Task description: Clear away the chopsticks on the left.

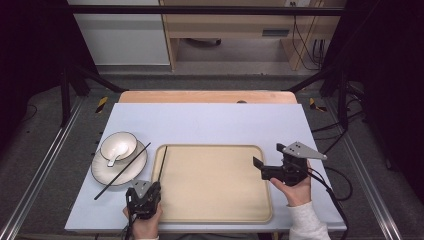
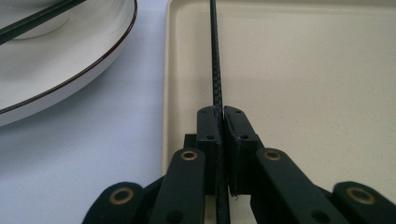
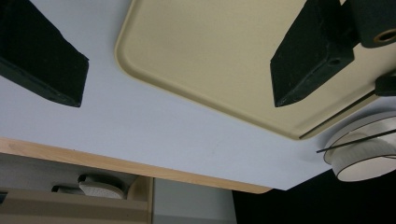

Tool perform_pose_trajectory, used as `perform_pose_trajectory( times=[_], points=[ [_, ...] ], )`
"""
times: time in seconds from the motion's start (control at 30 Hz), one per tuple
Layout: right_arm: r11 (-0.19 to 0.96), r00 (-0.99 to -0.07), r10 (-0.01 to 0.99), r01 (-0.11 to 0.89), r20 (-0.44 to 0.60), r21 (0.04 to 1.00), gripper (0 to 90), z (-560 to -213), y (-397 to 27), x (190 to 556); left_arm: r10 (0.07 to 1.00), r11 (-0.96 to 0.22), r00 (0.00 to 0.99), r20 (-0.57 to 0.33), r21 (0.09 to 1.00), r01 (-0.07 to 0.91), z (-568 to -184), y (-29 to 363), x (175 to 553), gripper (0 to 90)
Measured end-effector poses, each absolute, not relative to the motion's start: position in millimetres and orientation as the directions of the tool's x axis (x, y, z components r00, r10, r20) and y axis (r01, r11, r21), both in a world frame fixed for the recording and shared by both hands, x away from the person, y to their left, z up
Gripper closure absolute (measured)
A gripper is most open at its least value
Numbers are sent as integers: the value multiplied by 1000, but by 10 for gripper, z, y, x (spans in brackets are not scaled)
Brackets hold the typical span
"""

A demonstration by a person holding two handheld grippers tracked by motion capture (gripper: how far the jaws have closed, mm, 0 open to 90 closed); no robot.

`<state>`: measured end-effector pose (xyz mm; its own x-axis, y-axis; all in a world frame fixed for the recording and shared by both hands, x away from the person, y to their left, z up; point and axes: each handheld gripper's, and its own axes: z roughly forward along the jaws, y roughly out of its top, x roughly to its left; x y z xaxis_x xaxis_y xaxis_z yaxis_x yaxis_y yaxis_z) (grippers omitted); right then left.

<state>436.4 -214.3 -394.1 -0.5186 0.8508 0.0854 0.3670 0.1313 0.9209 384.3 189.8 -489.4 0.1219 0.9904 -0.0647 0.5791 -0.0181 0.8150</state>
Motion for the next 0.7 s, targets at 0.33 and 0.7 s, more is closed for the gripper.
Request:
perform_pose_trajectory(
  times=[0.33, 0.7],
  points=[
    [129, -517, 852, 366, 86, 922, 44, -3934, -2150, 4360, 985, -29, 155, -70, 828, 559, -4830, 1908, 3817, 797],
    [117, -512, 854, 360, 91, 926, 43, -3911, -2171, 4347, 955, -56, 281, -93, 876, 479, -4413, 2026, 3902, 654]
  ],
)
